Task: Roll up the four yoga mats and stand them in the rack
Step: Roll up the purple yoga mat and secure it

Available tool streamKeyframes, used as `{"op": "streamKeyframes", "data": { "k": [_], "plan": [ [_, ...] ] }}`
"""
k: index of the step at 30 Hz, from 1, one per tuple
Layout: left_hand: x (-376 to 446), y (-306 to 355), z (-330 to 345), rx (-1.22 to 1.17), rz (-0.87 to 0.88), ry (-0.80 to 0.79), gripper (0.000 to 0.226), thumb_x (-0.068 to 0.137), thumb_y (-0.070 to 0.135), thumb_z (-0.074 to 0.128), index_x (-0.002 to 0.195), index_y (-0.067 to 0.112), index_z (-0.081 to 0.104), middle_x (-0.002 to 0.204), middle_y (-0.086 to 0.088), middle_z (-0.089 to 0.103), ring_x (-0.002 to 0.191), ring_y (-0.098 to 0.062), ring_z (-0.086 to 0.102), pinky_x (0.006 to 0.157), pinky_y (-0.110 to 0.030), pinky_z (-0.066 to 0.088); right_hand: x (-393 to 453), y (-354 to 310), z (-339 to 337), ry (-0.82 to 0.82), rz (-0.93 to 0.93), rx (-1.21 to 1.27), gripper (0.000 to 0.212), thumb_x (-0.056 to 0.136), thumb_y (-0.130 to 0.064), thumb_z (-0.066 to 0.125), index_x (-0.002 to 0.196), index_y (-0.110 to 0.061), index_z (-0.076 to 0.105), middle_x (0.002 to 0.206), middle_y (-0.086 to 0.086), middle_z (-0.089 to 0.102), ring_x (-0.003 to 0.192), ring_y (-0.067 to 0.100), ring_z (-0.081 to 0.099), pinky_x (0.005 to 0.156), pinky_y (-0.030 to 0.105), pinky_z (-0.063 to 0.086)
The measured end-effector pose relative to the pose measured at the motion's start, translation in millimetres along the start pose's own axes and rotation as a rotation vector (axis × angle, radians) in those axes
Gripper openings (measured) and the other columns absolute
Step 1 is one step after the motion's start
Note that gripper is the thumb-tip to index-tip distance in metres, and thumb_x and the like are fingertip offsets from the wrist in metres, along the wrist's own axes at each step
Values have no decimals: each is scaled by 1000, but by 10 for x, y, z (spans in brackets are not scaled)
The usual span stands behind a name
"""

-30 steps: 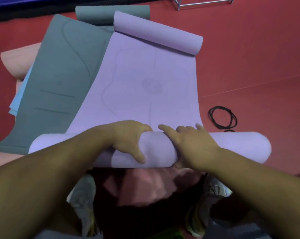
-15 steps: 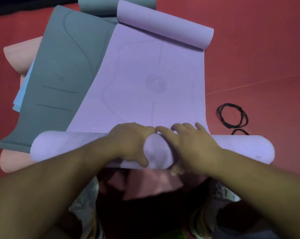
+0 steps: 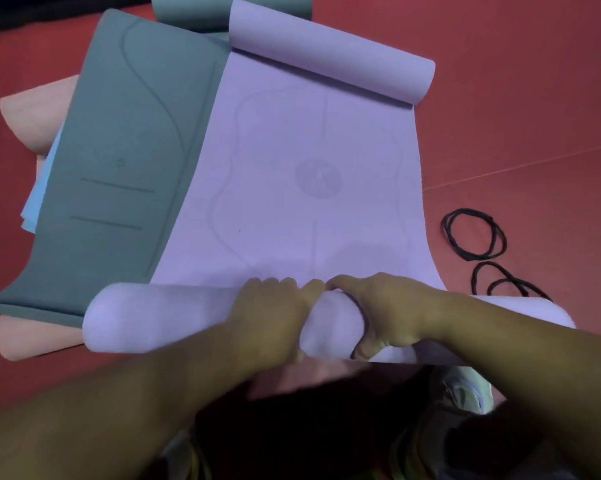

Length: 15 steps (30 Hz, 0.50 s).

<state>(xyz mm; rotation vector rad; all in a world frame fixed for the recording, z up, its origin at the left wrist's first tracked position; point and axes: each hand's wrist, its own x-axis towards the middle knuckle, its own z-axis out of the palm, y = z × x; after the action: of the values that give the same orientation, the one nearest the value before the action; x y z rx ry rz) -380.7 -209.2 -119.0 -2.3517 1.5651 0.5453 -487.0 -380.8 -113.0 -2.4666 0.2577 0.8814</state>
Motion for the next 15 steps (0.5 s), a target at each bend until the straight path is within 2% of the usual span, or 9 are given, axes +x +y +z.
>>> {"op": "streamKeyframes", "data": {
  "k": [3,5,8,10,13,15],
  "plan": [
    [70,-170,-135,-134,-5,-73,79,66,59,76,133,41,39,107,8,65,96,-20,66,79,-34,53,5,-138,61,76,11,-229,121,63,-59,84,154,-40,7,142,1,45,127,29,50,104,48,42],
    [108,-291,-294,-204,18,-177,80,61,58,81,129,45,43,103,14,65,94,-14,64,81,-32,55,17,-217,124,151,16,-307,129,64,-60,83,156,-35,-4,140,4,46,126,31,50,105,50,38],
    [144,-299,-379,-260,40,-272,81,60,57,85,128,47,44,101,20,62,95,-10,61,84,-32,55,64,-185,210,212,2,-261,115,67,-55,81,153,-34,7,117,3,58,105,30,62,85,38,48],
    [134,-243,-340,-219,16,-217,91,59,62,82,137,47,36,115,15,59,103,-15,60,88,-37,53,59,-114,153,185,1,-203,99,67,-51,80,146,-34,22,104,-1,61,92,27,63,78,37,54],
    [84,-217,-268,-28,1,-28,116,56,72,76,150,49,13,130,6,51,115,-23,54,92,-41,45,42,27,-58,108,0,-15,88,62,-47,86,136,-36,39,105,-7,63,93,21,62,80,38,55],
    [60,-212,-238,64,20,29,114,55,73,76,148,47,14,126,3,53,111,-25,54,92,-42,42,32,82,-127,60,5,99,88,59,-45,88,135,-38,43,110,-11,64,97,16,61,83,36,54]
  ]
}}
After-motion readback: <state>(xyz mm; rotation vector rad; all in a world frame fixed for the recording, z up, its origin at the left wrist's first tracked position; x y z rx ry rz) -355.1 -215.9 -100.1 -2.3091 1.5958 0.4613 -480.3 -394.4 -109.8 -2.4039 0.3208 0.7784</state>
